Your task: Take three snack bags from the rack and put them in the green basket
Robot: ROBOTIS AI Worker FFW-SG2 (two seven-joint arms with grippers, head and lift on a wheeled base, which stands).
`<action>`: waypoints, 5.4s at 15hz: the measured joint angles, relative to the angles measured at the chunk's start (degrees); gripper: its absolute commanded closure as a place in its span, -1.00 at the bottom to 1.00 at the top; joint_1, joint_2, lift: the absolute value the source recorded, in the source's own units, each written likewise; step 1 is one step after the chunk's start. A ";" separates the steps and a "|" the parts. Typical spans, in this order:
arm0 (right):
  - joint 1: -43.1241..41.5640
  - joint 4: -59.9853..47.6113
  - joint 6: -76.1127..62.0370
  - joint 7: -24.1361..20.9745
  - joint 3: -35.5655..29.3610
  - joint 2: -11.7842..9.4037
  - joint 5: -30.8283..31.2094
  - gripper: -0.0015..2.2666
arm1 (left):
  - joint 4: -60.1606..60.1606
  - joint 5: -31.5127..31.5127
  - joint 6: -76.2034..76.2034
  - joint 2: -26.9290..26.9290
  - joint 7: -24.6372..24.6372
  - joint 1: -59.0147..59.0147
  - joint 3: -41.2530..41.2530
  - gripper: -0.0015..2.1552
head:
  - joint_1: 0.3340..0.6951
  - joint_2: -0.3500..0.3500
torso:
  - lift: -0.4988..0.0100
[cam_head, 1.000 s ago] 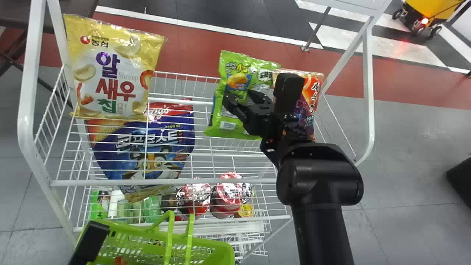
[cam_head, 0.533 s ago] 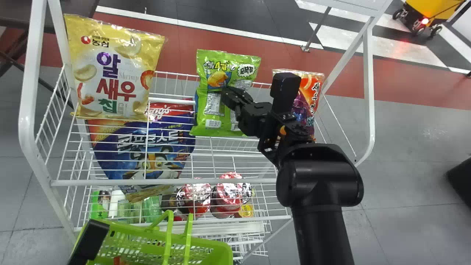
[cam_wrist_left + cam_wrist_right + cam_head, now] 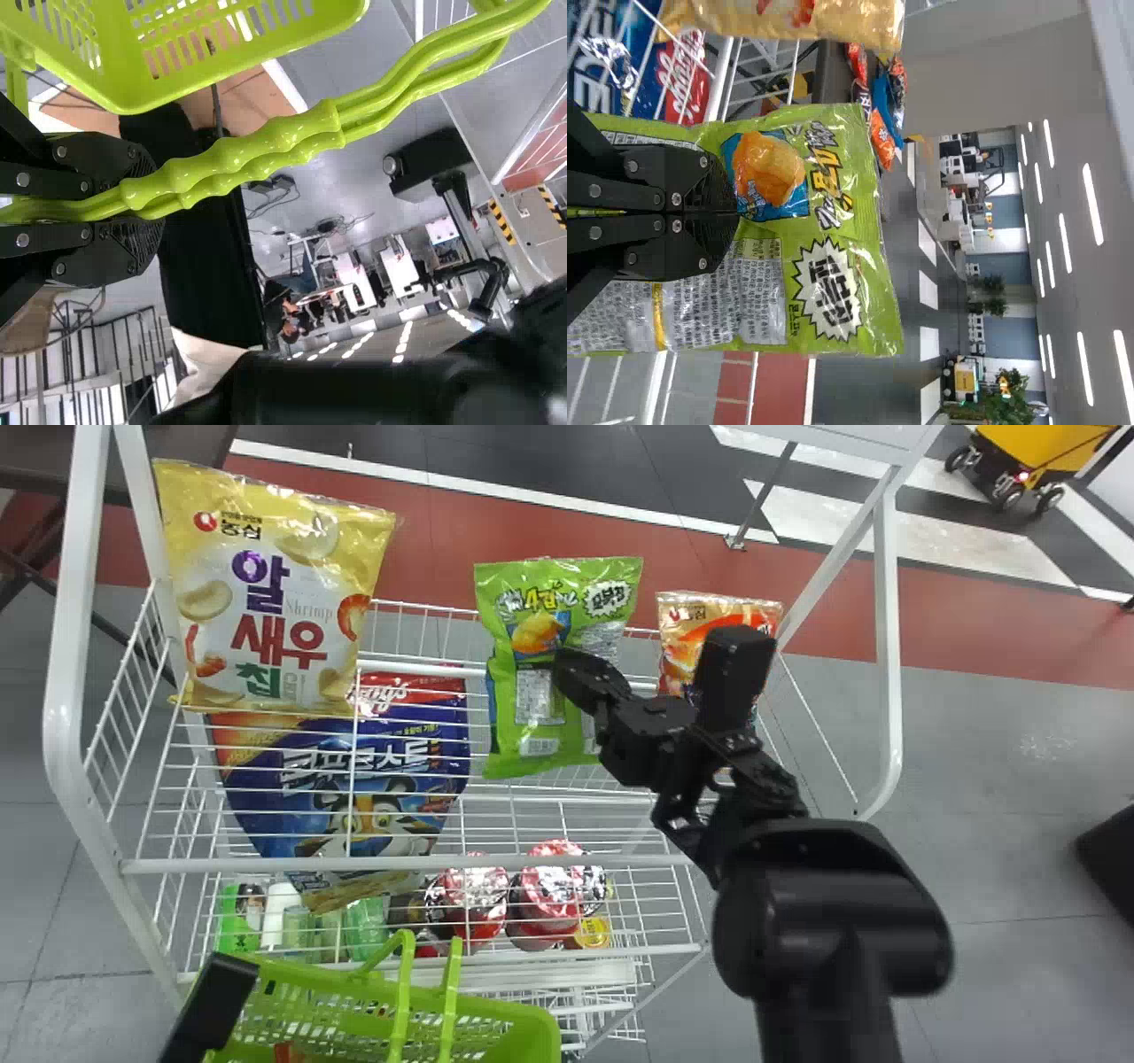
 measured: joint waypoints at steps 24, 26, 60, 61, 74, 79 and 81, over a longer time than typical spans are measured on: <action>21.27 -21.61 54.05 7.77 7.54 -3.67 -7.42 0.84 | -6.72 -0.26 0.04 -1.69 0.94 2.26 0.28 0.63 | 1.00 -1.00 | 0.90; 18.21 -17.97 53.00 9.82 9.28 -3.53 -7.60 0.45 | -7.07 -0.45 0.12 -1.65 0.86 2.69 0.07 0.63 | 1.00 -1.00 | 0.90; -11.89 20.83 -4.50 1.23 -16.44 -1.44 1.30 0.73 | -4.38 -0.61 0.58 -1.48 1.18 0.99 0.65 0.63 | 1.00 -1.00 | 0.90; -11.92 20.82 -3.53 2.00 -16.57 -1.49 0.99 0.75 | -4.33 -0.57 0.64 -1.48 1.15 0.93 0.65 0.63 | 1.00 -1.00 | 0.90; 3.07 -10.66 23.87 16.20 -22.13 -1.02 -9.03 0.75 | -7.00 2.00 1.77 -1.36 5.83 2.50 1.35 0.63 | 1.00 -1.00 | 0.90; 11.40 -22.49 46.97 15.44 -22.57 0.35 -15.75 0.75 | -7.93 5.09 1.58 -1.75 8.29 2.72 4.75 0.63 | 1.00 -1.00 | 0.90; 13.60 -23.81 51.83 14.71 -22.03 0.49 -16.81 0.75 | -8.33 7.65 1.30 -2.05 8.76 2.73 7.05 0.63 | 1.00 -1.00 | 0.90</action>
